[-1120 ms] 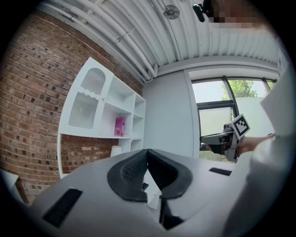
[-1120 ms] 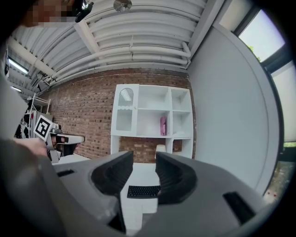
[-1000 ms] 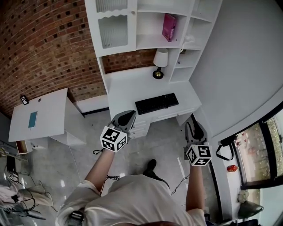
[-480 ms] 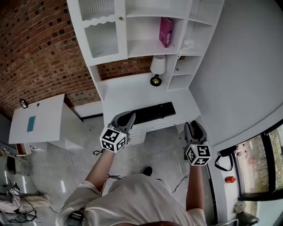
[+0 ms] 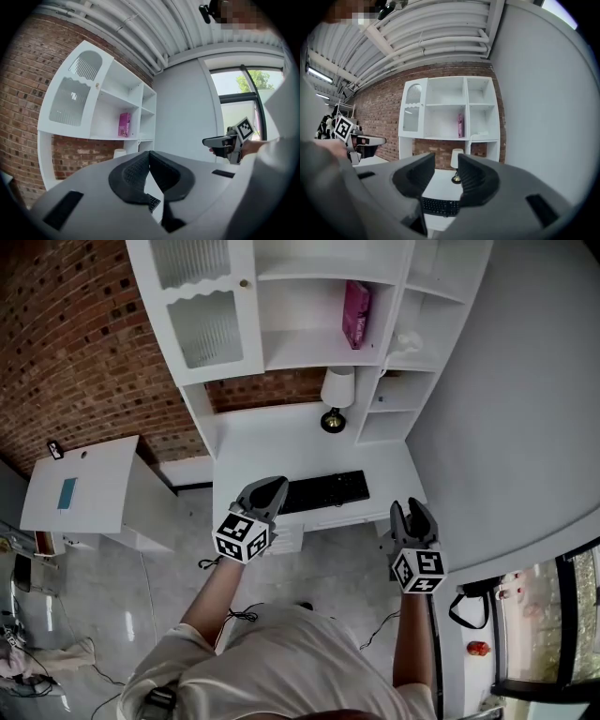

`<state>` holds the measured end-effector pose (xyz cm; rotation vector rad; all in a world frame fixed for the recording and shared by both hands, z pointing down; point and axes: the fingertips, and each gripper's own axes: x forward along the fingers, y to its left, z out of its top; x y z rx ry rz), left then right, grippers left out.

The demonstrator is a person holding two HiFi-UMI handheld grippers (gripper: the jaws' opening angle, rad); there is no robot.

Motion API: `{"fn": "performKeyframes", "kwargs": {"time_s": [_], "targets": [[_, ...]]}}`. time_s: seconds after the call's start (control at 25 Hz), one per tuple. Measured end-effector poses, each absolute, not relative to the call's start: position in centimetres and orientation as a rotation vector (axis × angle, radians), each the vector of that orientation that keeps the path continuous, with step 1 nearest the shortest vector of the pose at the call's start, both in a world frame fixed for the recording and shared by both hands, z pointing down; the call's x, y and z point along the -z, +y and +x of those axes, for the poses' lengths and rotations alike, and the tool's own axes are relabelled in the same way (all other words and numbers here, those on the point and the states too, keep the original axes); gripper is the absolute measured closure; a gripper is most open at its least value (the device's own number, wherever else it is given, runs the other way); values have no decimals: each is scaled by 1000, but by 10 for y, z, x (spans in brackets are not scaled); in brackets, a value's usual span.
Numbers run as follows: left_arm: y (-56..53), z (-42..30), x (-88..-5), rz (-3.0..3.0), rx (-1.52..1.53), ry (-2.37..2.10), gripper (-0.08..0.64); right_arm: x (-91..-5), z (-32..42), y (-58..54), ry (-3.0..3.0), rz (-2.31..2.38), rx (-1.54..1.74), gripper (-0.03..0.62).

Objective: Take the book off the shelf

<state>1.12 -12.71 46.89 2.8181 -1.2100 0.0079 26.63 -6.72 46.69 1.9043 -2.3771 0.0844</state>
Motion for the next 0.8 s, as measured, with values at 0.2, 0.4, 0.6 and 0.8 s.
{"fn": "performKeyframes", "kwargs": {"time_s": [0.2,0.4,0.6,0.8], "targets": [[-139,22,-470,2801,-21,-1242,566,-470,272,-88,-2398,1859,-63,454],[-154,25,-471,2786,-36,-1265,565,-473,278,-105,-2407,1848,-74,454],[-171,22,-468,2790,-48,-1276,565,-473,278,-125,-2405,1853,-84,454],[-200,14,-465,2789,-19,-1275,566,-469,275,-146,-2391,1879,-74,454]]}}
